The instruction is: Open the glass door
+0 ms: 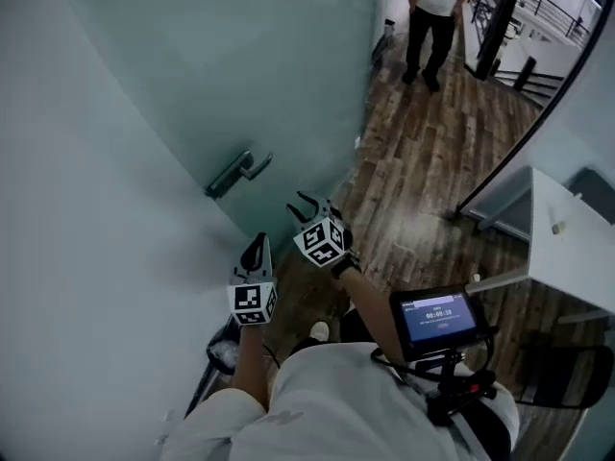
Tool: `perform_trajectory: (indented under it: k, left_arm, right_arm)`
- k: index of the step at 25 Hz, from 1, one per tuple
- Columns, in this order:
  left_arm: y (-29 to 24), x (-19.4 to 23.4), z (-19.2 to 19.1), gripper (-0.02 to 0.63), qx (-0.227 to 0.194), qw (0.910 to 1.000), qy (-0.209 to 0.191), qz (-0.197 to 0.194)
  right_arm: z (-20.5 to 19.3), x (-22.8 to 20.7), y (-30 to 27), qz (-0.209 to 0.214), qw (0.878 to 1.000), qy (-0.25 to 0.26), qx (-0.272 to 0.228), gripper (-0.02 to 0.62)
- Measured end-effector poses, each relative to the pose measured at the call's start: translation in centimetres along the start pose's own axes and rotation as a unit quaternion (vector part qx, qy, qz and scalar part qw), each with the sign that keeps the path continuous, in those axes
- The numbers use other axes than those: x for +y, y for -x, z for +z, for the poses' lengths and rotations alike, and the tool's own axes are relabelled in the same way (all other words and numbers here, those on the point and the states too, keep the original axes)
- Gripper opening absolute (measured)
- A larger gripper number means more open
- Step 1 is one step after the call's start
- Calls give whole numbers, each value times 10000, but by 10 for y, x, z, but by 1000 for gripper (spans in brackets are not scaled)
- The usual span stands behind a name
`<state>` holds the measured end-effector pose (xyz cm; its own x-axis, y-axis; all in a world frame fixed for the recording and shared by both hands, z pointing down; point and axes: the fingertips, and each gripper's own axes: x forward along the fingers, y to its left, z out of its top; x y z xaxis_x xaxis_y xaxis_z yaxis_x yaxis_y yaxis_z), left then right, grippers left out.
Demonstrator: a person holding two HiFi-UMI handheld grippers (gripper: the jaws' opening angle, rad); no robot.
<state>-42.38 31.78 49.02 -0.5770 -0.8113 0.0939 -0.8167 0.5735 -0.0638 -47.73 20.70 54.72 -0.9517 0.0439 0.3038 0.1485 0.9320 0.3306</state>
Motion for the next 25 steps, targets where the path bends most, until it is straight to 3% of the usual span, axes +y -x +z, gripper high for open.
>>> perform_trajectory:
  k: [3, 5, 7, 9, 14, 17, 21, 25]
  left_arm:
    - [-23, -49, 1, 11, -40, 9986, 18, -529]
    - [-54, -74, -11, 11, -87, 9965, 82, -825]
    - [-75, -100, -18, 11, -205, 9936, 107, -1108]
    - [-84, -140, -9, 11, -371, 9912, 108, -1264]
    - [-74, -320, 56, 11, -784, 9830, 177, -1651]
    - [-80, -393, 70, 11, -1042, 9752, 300, -1930]
    - [-93, -456, 83, 11, -1108, 9699, 312, -2146]
    - [-100, -467, 94, 11, -1125, 9712, 303, -2076]
  right_arm:
    - [-25, -22, 80, -281, 9926, -1160, -225, 125]
    - [-50, -44, 102, -599, 9852, -1571, -328, 41]
    - [-72, -66, 120, -933, 9794, -1760, -323, 8]
    - [-79, -90, 158, -1252, 9743, -1837, -373, 4]
    - [-89, -173, 343, -2036, 9595, -1846, -610, 3]
    - [-113, -205, 406, -2480, 9507, -1777, -563, 3]
    - [-137, -237, 456, -2872, 9366, -1922, -585, 3]
    - [-133, -251, 472, -3100, 9310, -1797, -698, 5]
